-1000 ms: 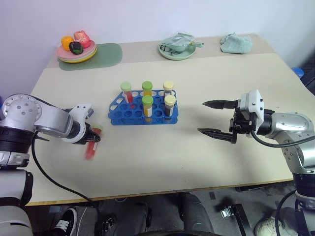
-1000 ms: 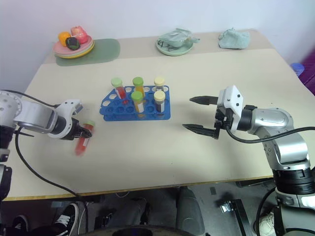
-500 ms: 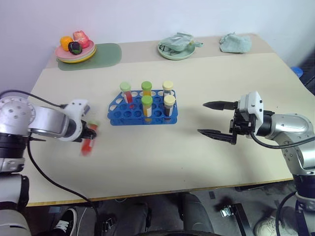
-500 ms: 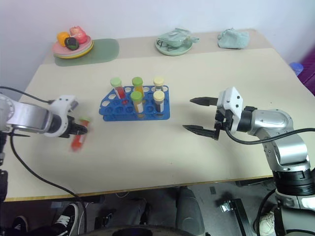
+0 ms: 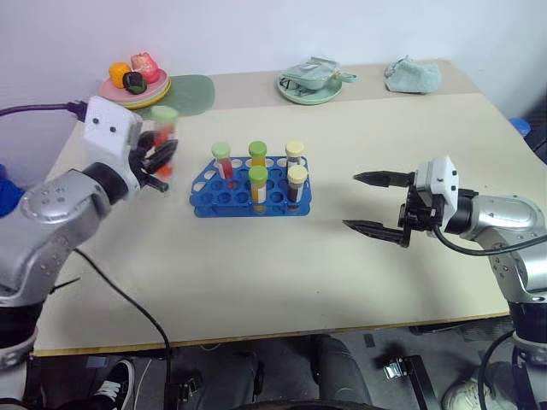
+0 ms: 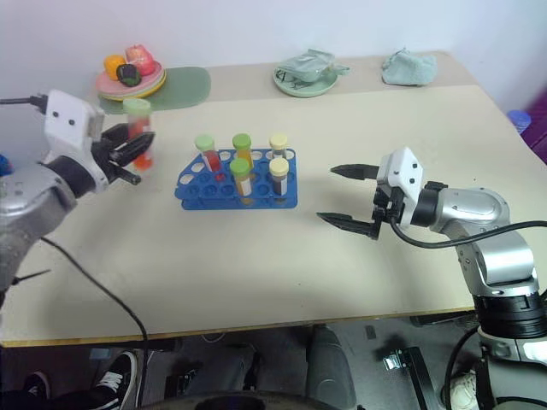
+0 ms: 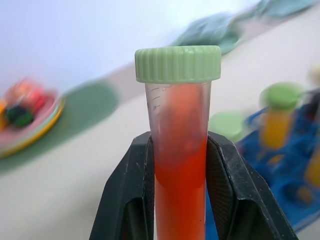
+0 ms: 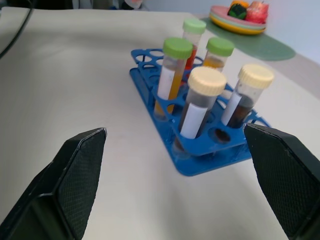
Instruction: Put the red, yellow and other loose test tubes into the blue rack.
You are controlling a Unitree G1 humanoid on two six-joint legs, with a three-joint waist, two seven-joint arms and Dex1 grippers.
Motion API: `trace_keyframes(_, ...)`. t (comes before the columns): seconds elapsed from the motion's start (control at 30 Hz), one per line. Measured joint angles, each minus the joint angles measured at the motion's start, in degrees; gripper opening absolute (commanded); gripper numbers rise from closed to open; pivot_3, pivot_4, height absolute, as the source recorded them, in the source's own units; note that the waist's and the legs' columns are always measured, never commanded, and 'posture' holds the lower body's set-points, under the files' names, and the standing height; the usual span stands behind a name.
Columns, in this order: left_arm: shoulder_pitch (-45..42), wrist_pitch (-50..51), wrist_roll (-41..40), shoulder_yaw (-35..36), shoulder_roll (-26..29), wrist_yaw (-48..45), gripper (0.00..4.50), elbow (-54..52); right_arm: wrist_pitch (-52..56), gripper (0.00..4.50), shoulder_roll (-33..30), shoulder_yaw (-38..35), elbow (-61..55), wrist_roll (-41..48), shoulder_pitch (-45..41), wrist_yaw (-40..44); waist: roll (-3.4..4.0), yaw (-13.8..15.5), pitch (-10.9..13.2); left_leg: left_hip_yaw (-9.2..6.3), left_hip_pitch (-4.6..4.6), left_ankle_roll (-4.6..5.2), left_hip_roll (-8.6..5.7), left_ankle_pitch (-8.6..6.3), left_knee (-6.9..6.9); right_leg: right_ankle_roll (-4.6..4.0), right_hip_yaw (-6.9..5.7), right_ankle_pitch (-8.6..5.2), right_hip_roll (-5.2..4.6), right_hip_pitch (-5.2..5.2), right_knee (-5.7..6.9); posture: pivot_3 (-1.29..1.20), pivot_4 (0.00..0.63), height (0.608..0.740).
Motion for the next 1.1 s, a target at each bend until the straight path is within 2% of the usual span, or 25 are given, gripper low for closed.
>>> trace_keyframes(0.23,0.57,-17.62,8.22,0.58,-9.19,-15.04,0.96,10.84,0.12,4.50,-0.42,-1.52,0.34,0.02,0.77,-0.19,-0.01,0.41,-0.01,0.09,0.00,0.14,-0.01,-0.06,0.13,-0.02,-0.02,0.03,-0.05,0.12,-0.05,0.00,0.150,0.740)
trace_keyframes(0.47,0.67,-32.12,16.62,-4.19,-18.97,-23.99,0.96,19.06,0.70,4.50,-0.70,-2.73,-0.61,0.06,2.25,-1.18,-0.02,0.19,-0.01,0.12,0.00,0.14,0.02,-0.07,0.12,-0.02,-0.02,0.03,-0.04,0.10,-0.06,0.00,0.150,0.740)
trace_keyframes(0.67,1.87,-37.16,19.98,-5.06,-24.10,-26.11,0.96,21.58,1.75,4.50,-1.68,-3.75,-1.75,0.12,3.10,-1.68,-0.02,0.30,-0.01,0.12,0.00,0.15,0.02,-0.07,0.14,-0.01,-0.02,0.03,-0.04,0.11,-0.06,0.00,0.150,0.740)
trace_keyframes(0.93,-0.54,-41.85,22.23,-4.74,-28.33,-26.37,0.96,31.09,2.45,4.50,-1.98,-3.85,-2.52,0.17,3.40,-2.32,-0.03,0.33,-0.02,0.13,0.01,0.17,0.01,-0.07,0.16,-0.01,-0.02,0.04,-0.05,0.12,-0.06,0.00,0.150,0.740)
trace_keyframes(1.1,-1.33,-42.96,22.92,-4.79,-30.77,-26.51,0.96,33.13,2.51,4.50,-1.99,-3.85,-2.52,0.14,3.30,-2.34,-0.03,0.21,-0.02,0.13,0.01,0.18,0.02,-0.08,0.15,0.00,-0.02,0.04,-0.04,0.11,-0.07,0.00,0.150,0.740)
